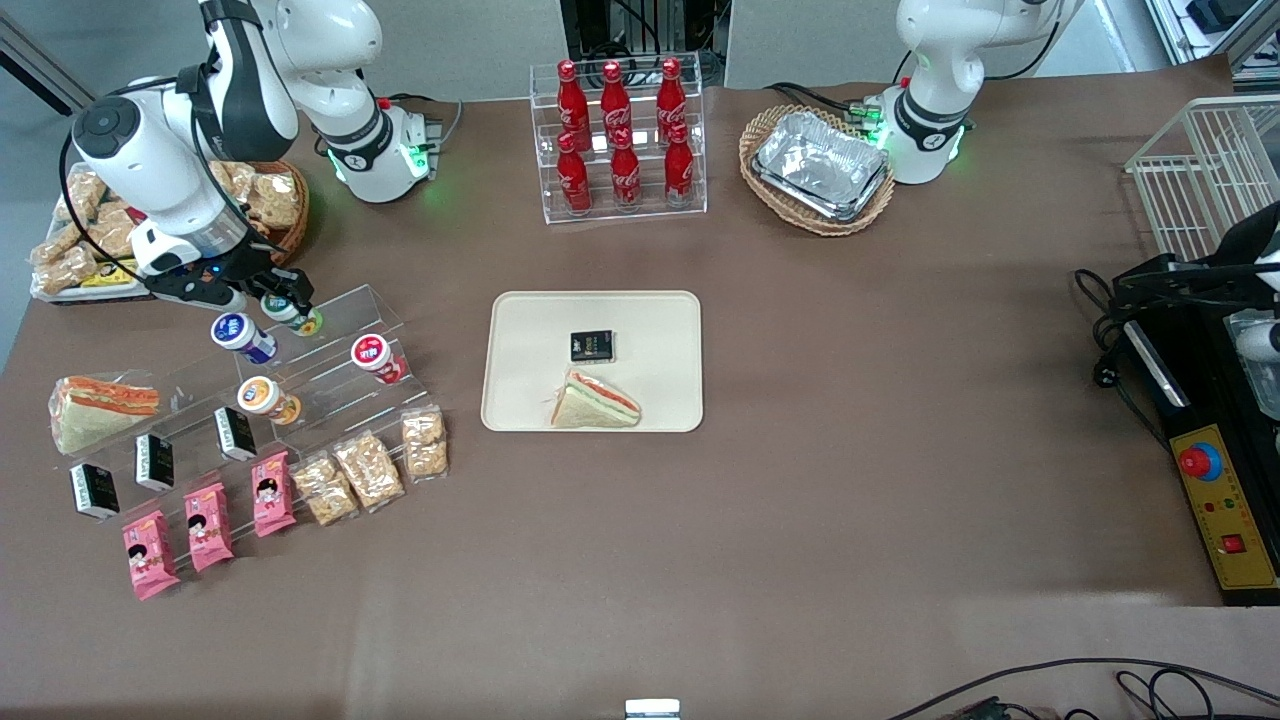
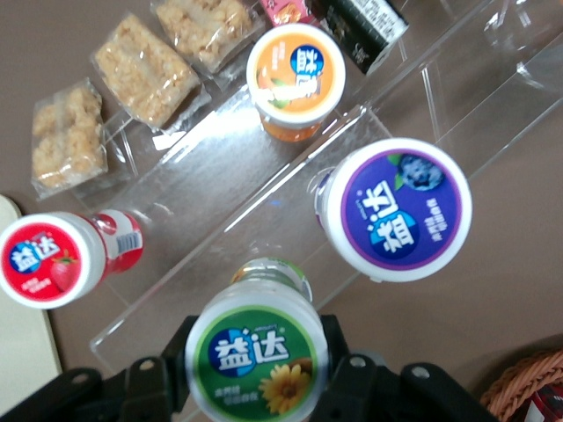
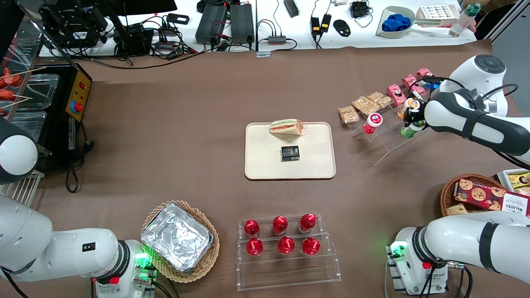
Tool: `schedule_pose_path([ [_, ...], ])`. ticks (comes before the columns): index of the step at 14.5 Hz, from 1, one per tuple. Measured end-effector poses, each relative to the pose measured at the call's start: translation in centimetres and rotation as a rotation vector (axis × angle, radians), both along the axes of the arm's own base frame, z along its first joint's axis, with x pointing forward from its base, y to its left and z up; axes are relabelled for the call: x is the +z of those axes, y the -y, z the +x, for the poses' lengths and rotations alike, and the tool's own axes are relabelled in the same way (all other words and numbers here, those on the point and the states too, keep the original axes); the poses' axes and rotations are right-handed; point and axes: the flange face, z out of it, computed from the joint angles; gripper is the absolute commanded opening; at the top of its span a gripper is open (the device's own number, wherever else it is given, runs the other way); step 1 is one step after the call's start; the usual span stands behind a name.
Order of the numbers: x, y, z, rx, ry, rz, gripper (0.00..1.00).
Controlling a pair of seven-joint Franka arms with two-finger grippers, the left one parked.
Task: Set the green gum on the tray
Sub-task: 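Close the right gripper on the green-lidded cup and lift it, then carry the green-lidded cup with the right gripper over the cream tray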
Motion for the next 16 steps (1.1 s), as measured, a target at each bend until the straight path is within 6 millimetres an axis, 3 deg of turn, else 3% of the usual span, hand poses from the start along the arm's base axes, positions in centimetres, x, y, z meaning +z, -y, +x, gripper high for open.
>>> schedule_pose_path([
  [2, 1.5, 0.1, 0.6, -0.021, -0.028, 0.000, 0.51],
  [5, 5.9, -0.4, 1.9, -0.027, -0.077, 0.015, 0.51],
  [8, 11.7, -1.0, 2.9, -0.021, -0.102, 0.033, 0.51],
  [11, 19.0, -2.1, 3.9, 0.001, -0.139, 0.053, 0.51],
  [14, 23.9, -4.9, 5.9, 0.032, -0.162, 0.045, 0.52],
  [16, 24.7, -7.7, 6.9, 0.031, -0.170, 0.038, 0.52],
])
